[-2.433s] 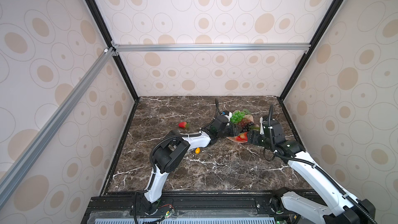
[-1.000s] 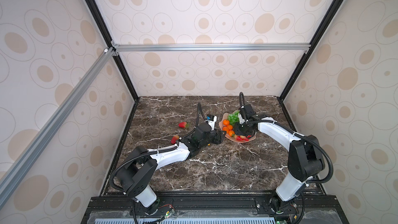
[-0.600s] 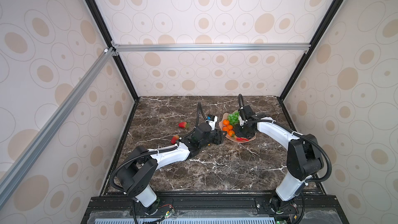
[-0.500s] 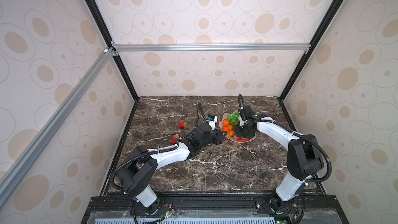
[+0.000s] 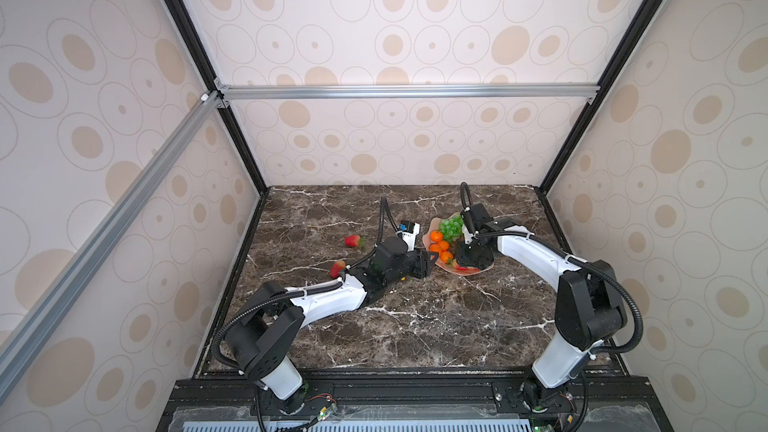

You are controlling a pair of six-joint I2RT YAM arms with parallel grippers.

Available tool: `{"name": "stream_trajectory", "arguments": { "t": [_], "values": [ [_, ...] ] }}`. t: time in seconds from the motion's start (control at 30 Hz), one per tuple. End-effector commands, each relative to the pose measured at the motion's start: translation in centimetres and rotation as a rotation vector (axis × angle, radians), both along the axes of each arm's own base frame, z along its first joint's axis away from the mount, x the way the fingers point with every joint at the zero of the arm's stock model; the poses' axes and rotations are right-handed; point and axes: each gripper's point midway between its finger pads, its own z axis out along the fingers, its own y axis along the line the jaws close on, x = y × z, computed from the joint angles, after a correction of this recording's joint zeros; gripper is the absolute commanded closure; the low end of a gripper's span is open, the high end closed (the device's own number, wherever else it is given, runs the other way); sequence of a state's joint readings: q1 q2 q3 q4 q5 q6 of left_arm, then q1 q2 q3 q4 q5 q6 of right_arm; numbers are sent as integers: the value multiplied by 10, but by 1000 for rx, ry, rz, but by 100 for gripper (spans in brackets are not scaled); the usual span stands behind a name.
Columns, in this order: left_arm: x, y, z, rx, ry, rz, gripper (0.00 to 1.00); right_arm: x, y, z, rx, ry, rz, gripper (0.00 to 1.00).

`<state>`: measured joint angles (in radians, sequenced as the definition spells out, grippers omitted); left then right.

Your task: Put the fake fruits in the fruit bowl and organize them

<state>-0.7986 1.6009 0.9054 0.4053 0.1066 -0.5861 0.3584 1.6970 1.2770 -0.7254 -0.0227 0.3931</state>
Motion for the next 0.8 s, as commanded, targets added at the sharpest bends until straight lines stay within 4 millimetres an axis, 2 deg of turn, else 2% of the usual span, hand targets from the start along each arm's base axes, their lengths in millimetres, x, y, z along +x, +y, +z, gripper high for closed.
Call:
{"name": "stream_trajectory", "arguments": {
  "t": [0.0, 0.23, 0.47, 0.6, 0.77],
  "values": [
    [3, 8, 5, -5, -21, 28, 33, -4, 3, 25, 45, -81, 29, 71],
    [5, 41, 2, 8, -6, 104, 27, -5, 31, 48, 139, -214, 109, 66],
    [15, 103, -4, 38, 22, 248, 21, -6, 88, 75, 157, -348, 286, 60],
    [22, 140, -9, 63, 48, 334, 21, -3, 122, 78, 172, -359, 361, 59],
    [27, 176, -11, 33, 84, 406, 22, 6, 168, 65, 185, -349, 489, 57]
  ]
}}
